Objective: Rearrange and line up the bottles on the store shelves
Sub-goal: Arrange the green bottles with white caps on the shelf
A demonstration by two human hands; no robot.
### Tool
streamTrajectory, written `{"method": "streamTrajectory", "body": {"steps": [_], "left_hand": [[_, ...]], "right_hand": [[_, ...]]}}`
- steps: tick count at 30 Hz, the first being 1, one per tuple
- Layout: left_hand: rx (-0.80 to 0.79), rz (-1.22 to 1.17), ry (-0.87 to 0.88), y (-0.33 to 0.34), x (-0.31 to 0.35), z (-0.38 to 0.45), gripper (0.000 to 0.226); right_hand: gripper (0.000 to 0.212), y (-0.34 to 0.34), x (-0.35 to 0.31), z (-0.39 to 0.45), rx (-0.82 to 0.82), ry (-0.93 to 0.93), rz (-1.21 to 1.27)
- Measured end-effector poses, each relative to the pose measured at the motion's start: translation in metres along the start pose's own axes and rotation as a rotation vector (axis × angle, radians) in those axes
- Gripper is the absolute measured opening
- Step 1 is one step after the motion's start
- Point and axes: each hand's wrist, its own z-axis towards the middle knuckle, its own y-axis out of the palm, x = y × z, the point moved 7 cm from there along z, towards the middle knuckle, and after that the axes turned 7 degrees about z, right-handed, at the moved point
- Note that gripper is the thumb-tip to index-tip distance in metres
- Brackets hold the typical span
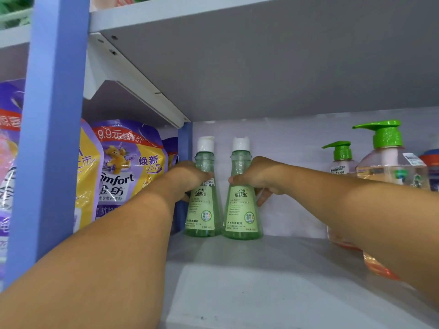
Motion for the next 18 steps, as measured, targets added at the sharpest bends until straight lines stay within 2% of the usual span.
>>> {"method": "streamTrajectory", "body": {"steps": [7, 13, 18], "left_hand": [[0.001, -0.068, -0.004, 0.0015, -0.0019, 0.0021, 0.015], [0.011, -0.090, -0.004, 0.0016, -0.0014, 0.0022, 0.019], [0.061, -0.077, 0.013, 0.0008, -0.0013, 0.0022, 0.022]], "right_hand": [[0.029, 0.0017, 0.0033, 0.0008, 0.075, -0.020, -0.013], [0.033, -0.0007, 0.0008, 0.0000, -0.056, -0.015, -0.028], [0.036, -0.0008, 0.0032, 0.0035, -0.079, -0.016, -0.027]]}}
